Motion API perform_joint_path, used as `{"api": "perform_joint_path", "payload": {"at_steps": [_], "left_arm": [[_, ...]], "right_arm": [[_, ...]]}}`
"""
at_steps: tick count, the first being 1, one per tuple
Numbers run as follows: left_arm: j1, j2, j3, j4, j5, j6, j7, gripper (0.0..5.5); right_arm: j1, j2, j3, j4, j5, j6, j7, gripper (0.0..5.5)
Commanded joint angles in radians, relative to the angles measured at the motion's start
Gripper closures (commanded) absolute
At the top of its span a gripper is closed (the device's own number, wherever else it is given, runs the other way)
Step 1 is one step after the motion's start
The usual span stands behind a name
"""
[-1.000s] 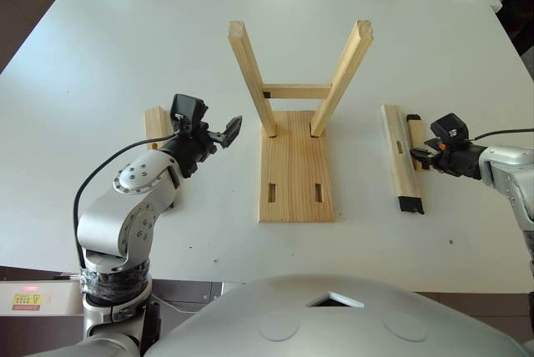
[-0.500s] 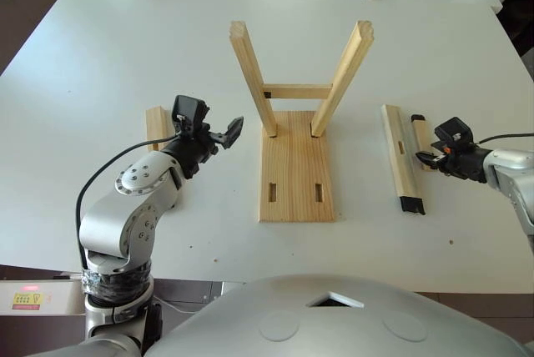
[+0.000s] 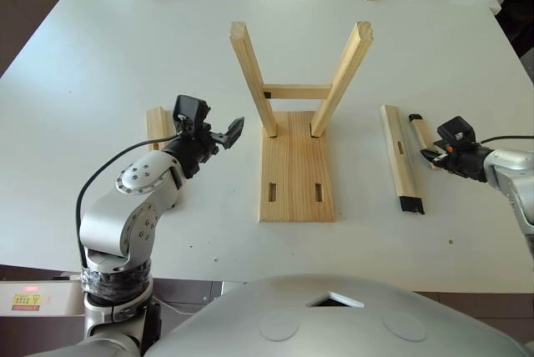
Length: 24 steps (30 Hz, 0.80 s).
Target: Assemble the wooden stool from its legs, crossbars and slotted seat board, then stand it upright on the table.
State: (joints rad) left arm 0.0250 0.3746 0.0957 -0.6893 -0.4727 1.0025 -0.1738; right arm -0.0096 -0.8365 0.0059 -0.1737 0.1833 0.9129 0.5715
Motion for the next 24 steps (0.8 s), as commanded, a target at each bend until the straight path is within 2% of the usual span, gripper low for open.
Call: {"api": "perform_joint_path", "payload": {"at_steps": [1, 13, 19, 24], "left_arm": [[-0.008, 0.0, -0.005, 0.004, 0.012, -0.001, 0.003, 1.39], [-0.032, 0.001, 0.005, 0.028, 0.017, -0.017, 0.002, 1.39], [-0.066, 0.059, 0.065, 0.079, 0.04, -0.05, -0.012, 1.39], [-0.122, 0.121, 0.153, 0.13, 0.058, -0.088, -0.029, 1.39]], "right_arm": [[0.032, 0.031, 0.04, 0.039, 0.004, 0.034, 0.013, 4.16], [0.002, 0.054, 0.035, 0.052, -0.006, 0.012, 0.007, 4.18], [-0.105, 0.104, -0.042, 0.095, 0.0, -0.025, -0.047, 4.21], [-0.178, 0.154, -0.119, 0.119, 0.012, -0.056, -0.098, 4.86]]}}
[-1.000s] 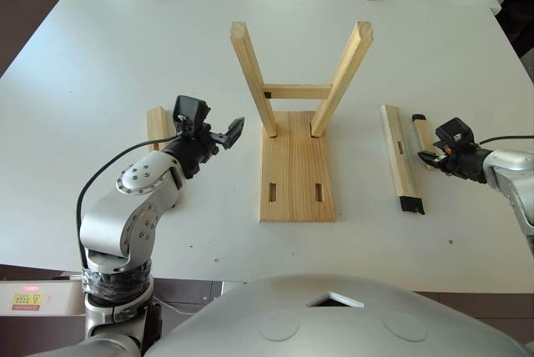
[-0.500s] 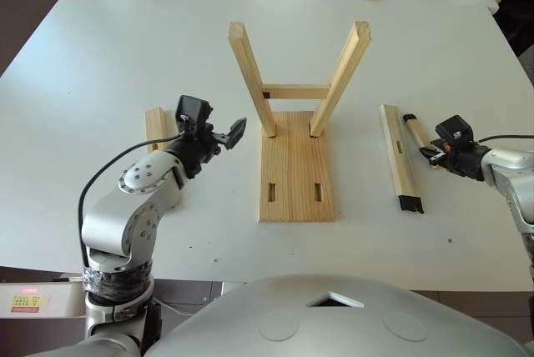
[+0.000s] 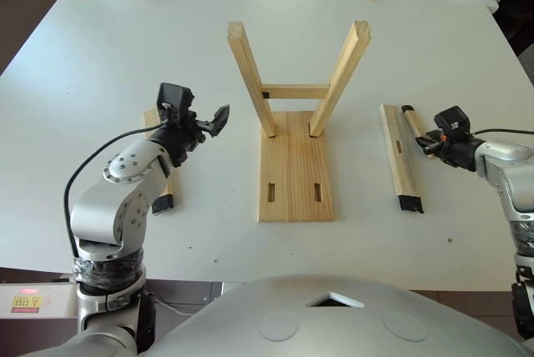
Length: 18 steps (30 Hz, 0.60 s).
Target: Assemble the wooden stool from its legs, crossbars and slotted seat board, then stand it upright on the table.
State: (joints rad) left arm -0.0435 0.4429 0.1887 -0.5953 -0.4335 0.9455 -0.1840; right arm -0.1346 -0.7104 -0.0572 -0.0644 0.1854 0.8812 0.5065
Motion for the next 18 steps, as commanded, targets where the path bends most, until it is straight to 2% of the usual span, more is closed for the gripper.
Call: {"api": "perform_joint_path", "payload": {"at_steps": [1, 5, 11, 18], "left_arm": [[-0.071, 0.068, 0.078, 0.046, 0.023, -0.05, -0.026, 1.39], [-0.129, 0.104, 0.115, 0.064, 0.017, -0.092, -0.051, 1.39], [-0.105, 0.092, 0.079, 0.031, 0.016, -0.087, -0.064, 1.39], [-0.096, 0.073, 0.044, 0.022, 0.022, -0.063, -0.052, 1.39]], "right_arm": [[-0.064, 0.036, -0.075, 0.01, 0.015, -0.031, -0.044, 4.99], [-0.097, 0.049, -0.12, 0.025, 0.026, -0.053, -0.057, 5.49], [-0.054, 0.023, -0.097, 0.013, 0.0, -0.084, -0.028, 5.49], [-0.038, 0.029, -0.11, -0.095, 0.064, 0.031, 0.014, 4.45]]}}
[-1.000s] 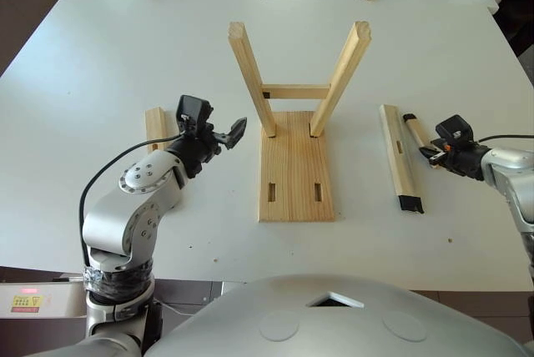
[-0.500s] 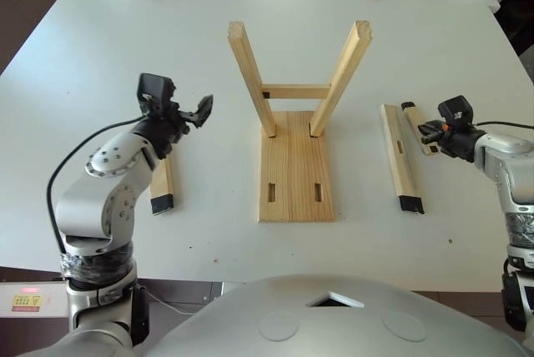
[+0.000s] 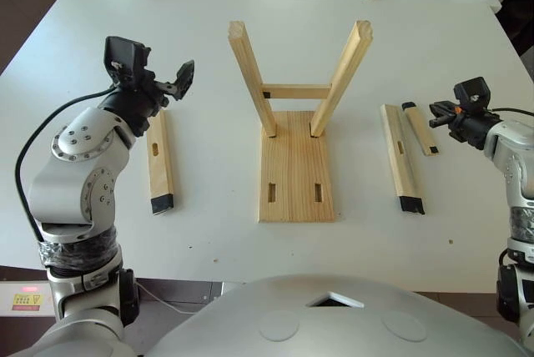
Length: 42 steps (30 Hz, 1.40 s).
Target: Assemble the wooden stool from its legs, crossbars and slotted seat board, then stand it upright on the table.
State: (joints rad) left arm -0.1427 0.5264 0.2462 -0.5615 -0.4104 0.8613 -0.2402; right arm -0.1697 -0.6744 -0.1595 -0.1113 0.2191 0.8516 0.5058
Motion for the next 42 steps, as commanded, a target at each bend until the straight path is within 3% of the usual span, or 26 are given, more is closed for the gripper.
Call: {"api": "perform_joint_path", "payload": {"at_steps": [1, 6, 12, 18, 42], "left_arm": [[0.004, -0.014, -0.017, -0.015, -0.002, 0.024, 0.005, 1.39], [0.016, -0.037, -0.037, -0.029, 0.003, 0.034, 0.011, 1.39], [0.013, -0.063, -0.056, -0.034, 0.004, 0.038, 0.021, 1.39], [0.008, -0.071, -0.064, -0.028, 0.006, 0.035, 0.019, 1.39], [0.023, -0.092, -0.077, -0.054, 0.003, 0.063, 0.026, 1.39]], "right_arm": [[-0.007, -0.01, -0.007, -0.053, 0.033, 0.071, 0.017, 4.27], [-0.033, -0.007, -0.009, -0.024, 0.035, 0.118, 0.007, 3.5], [-0.026, -0.017, 0.017, 0.029, -0.011, 0.135, -0.031, 3.5], [-0.001, -0.014, 0.035, 0.006, 0.004, 0.17, -0.02, 2.52], [0.057, -0.022, 0.072, 0.163, -0.034, 0.086, -0.006, 2.48]]}}
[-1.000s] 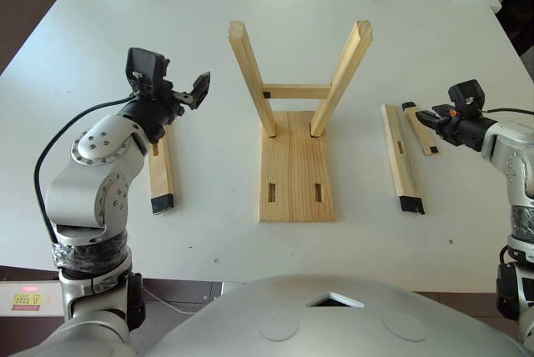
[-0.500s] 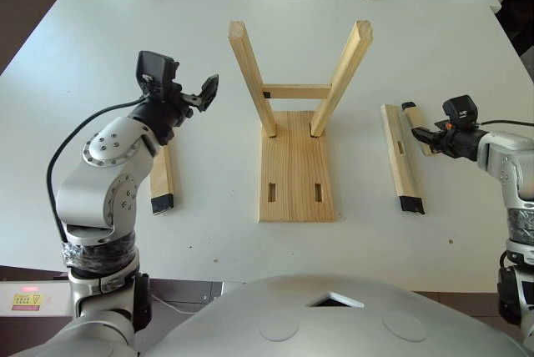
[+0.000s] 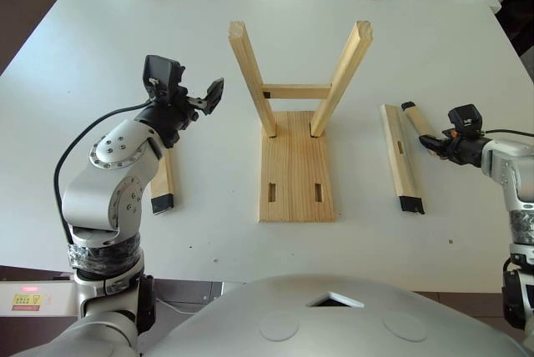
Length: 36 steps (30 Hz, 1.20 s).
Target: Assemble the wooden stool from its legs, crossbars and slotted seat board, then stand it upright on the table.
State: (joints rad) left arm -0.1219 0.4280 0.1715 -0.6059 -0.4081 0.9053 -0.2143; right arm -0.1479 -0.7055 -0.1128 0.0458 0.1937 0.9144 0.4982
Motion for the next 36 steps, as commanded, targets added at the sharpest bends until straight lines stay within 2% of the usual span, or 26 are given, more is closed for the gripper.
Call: {"api": "perform_joint_path", "payload": {"at_steps": [1, 4, 15, 27, 30, 33, 36], "left_arm": [[0.002, 0.008, -0.002, -0.011, 0.0, 0.021, -0.001, 1.39], [-0.001, 0.013, 0.001, -0.013, -0.003, 0.029, -0.005, 1.39], [-0.009, 0.037, 0.001, -0.012, -0.008, 0.05, -0.029, 1.39], [-0.009, 0.076, 0.022, 0.031, 0.013, 0.023, -0.056, 1.39], [-0.019, 0.101, 0.081, 0.082, 0.024, -0.019, -0.062, 1.39], [-0.082, 0.12, 0.145, 0.175, 0.085, -0.067, 0.008, 1.39], [-0.148, 0.113, 0.216, 0.217, 0.056, -0.129, 0.003, 1.39]], "right_arm": [[0.039, 0.011, 0.028, -0.001, -0.007, 0.027, 0.002, 2.48], [0.053, 0.011, 0.032, -0.024, -0.003, 0.032, 0.004, 2.48], [0.053, 0.018, -0.014, -0.053, 0.036, 0.058, 0.008, 4.18], [0.061, 0.046, -0.023, -0.066, 0.028, 0.032, -0.035, 4.18], [0.041, 0.056, -0.048, -0.069, 0.037, 0.013, -0.045, 4.18], [-0.011, 0.054, -0.083, -0.064, 0.047, -0.017, -0.048, 4.18], [-0.086, 0.045, -0.113, -0.053, 0.065, -0.045, -0.038, 4.18]]}}
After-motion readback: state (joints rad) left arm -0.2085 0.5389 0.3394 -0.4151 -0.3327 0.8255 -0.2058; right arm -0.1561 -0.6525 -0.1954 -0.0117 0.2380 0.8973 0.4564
